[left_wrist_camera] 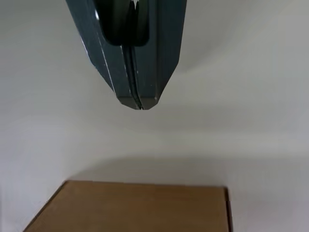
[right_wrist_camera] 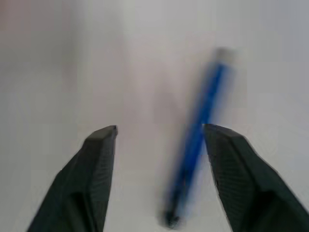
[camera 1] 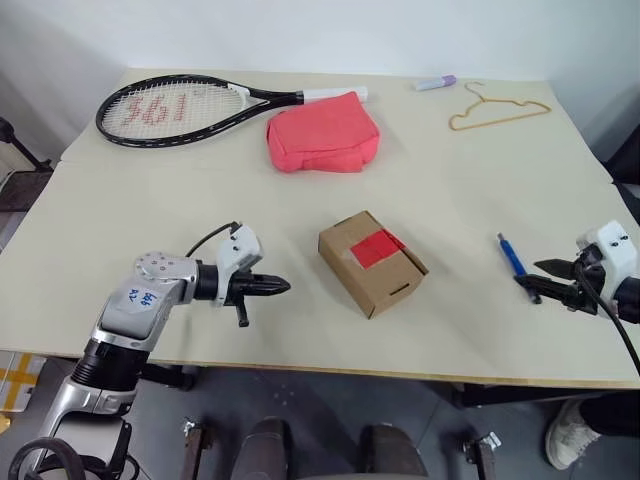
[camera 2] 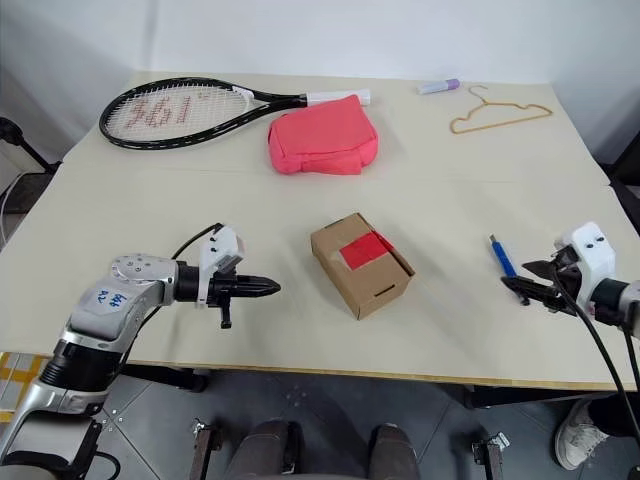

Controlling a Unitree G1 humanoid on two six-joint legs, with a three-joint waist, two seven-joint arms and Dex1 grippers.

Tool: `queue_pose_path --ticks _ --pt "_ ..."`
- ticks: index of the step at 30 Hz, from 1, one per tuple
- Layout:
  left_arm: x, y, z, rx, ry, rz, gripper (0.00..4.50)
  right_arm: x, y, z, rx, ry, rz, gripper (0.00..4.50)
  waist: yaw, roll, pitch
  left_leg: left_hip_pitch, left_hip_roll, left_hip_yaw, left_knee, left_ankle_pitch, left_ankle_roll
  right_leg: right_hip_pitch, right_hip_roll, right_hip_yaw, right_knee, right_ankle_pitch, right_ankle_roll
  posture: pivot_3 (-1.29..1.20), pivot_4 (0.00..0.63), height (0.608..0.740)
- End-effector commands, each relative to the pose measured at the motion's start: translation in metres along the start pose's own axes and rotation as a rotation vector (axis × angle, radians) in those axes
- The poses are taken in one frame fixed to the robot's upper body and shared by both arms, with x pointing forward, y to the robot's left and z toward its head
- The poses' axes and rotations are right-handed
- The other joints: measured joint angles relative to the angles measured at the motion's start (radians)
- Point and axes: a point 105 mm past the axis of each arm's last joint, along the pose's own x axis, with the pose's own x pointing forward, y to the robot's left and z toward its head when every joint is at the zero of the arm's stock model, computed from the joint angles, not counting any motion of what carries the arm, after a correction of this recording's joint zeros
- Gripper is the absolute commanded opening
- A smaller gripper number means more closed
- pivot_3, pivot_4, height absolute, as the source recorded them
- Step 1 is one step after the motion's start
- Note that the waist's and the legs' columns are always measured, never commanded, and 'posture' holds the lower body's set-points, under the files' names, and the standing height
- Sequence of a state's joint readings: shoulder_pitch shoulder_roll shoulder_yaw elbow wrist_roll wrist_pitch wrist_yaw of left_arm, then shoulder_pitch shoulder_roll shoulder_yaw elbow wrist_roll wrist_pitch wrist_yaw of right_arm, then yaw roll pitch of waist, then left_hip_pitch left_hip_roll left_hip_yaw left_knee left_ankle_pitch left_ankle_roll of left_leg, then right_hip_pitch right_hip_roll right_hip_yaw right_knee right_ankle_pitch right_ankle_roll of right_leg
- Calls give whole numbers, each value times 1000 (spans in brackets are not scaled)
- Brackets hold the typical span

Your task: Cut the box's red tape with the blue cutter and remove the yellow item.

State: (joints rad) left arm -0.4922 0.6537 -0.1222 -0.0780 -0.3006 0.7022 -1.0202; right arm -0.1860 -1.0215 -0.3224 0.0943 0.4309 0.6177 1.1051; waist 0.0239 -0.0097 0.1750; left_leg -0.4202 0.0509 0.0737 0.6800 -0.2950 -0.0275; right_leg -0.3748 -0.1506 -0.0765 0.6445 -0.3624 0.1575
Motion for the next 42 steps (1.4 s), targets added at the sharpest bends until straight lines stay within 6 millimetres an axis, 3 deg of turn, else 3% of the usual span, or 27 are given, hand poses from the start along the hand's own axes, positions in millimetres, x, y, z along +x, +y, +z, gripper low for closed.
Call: queue_pose_path --ticks 1,5,10,11,13,15,19,22,26,30,37,40,42 --pt "5 -4 7 -23 -37 19 0 10 28 29 -103 -69 134 2810 0 -1 0 0 0 0 0 0 0 0 0 0 0 0 0 0 150 740" --pt "23 -4 12 -54 -48 31 0 53 25 60 -300 -207 10 1889 -6 -2 0 0 0 0 3 0 0 1 0 0 1 0 0 0 150 740" --pt "44 0 18 -76 -49 36 0 99 32 61 -475 -235 -21 118 1 -2 0 -1 0 0 2 0 0 -1 0 0 1 0 0 0 150 740" --pt "47 -1 18 -73 -45 27 0 106 36 61 -487 -236 -6 20 2 -2 0 -1 0 -1 1 0 0 -1 0 0 1 0 0 0 150 740" --pt "55 -3 21 -68 -43 14 0 123 52 55 -450 -208 73 20 -2 -2 0 -1 0 -1 1 0 0 -1 0 0 0 0 0 0 150 740" --pt "60 -4 25 -70 -53 6 0 134 80 50 -436 -191 213 20 -3 -2 0 -1 0 -1 0 0 0 -1 0 -1 1 0 0 0 150 740" --pt "61 -3 21 -75 -39 3 0 135 124 50 -424 -185 392 20 -6 -2 0 -1 0 -1 0 0 0 -1 0 -1 1 0 0 0 150 740" --pt "56 -2 15 -76 -9 5 0 137 142 49 -411 -170 427 20 -6 -2 0 0 0 -2 0 0 0 -1 0 -1 2 0 0 0 150 740" --pt "33 -5 8 -83 27 -2 0 142 151 30 -420 -86 390 20 -13 -2 0 0 0 -2 0 0 0 -1 0 -1 2 0 0 0 150 740" --pt "15 -11 -3 -97 76 -6 0 142 166 29 -366 -94 394 20 -26 -2 0 1 0 -2 -1 0 0 -1 1 -1 2 0 0 0 150 740" --pt "9 -19 -13 -116 99 -2 0 139 190 32 -292 -105 449 20 -25 -2 0 1 0 -2 -2 0 0 0 1 0 3 0 0 0 150 740" --pt "9 -21 -14 -125 100 -5 0 137 183 28 -273 -82 420 20 -24 -2 0 1 0 -2 -2 0 0 0 1 0 3 0 0 0 150 740" --pt "4 -21 -16 -96 128 -5 0 131 162 27 -259 -56 354 20 -24 -2 0 1 0 -2 -1 0 0 0 1 0 3 0 0 0 150 740"
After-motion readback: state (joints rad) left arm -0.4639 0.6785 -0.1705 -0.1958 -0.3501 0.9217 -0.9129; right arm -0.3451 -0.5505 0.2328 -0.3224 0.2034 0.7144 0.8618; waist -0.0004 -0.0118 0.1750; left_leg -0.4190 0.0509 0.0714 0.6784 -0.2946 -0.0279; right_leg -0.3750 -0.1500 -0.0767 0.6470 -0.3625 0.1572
